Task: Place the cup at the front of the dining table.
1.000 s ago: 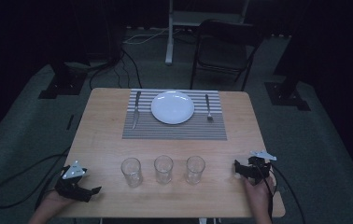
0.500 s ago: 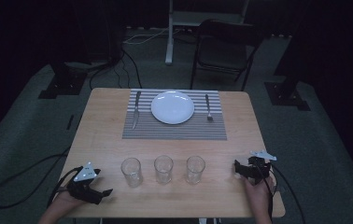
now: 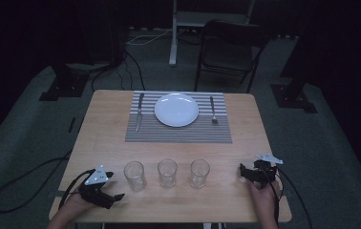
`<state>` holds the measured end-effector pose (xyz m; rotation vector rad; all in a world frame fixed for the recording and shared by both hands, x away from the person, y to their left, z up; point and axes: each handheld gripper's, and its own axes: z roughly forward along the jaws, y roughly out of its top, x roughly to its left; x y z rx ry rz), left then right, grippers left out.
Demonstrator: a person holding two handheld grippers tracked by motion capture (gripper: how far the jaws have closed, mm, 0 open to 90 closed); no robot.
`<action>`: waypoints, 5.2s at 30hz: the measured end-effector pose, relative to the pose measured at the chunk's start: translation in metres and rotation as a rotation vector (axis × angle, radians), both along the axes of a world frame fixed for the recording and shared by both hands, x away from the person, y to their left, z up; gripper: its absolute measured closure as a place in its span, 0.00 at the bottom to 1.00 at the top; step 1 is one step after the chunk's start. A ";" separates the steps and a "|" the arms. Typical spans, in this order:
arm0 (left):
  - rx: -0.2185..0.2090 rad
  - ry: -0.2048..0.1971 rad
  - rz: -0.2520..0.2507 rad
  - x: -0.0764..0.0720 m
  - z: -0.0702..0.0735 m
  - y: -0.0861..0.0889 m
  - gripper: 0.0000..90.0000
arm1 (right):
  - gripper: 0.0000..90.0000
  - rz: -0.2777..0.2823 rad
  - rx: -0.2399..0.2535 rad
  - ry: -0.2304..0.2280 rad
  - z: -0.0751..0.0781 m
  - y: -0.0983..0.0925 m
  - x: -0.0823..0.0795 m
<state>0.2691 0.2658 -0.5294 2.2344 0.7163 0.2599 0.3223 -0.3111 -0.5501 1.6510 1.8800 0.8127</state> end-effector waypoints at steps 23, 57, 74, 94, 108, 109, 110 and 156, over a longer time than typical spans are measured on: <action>-0.145 -0.113 -0.056 0.013 0.013 -0.039 0.08 | 0.13 0.000 0.000 0.000 0.000 0.000 0.000; -0.208 -0.241 0.044 0.008 0.026 -0.052 0.32 | 0.13 0.000 0.000 0.000 0.000 0.000 0.000; -0.187 -0.269 0.105 0.007 0.036 -0.052 0.32 | 0.13 0.000 0.000 0.000 0.000 0.000 0.000; -0.201 -0.252 0.219 0.043 0.045 -0.057 0.32 | 0.13 0.001 -0.001 -0.001 0.000 0.000 0.000; -0.164 -0.251 0.266 0.074 0.048 -0.067 0.32 | 0.13 0.001 -0.001 -0.001 0.000 0.000 0.000; -0.167 -0.254 0.275 0.076 0.048 -0.068 0.32 | 0.13 0.001 -0.001 -0.001 0.000 0.000 0.000; -0.164 -0.254 0.273 0.079 0.050 -0.069 0.32 | 0.13 0.001 -0.001 -0.001 0.000 0.000 0.000; -0.174 -0.253 0.421 0.196 0.060 -0.105 0.32 | 0.13 0.001 -0.001 -0.001 0.000 0.000 0.000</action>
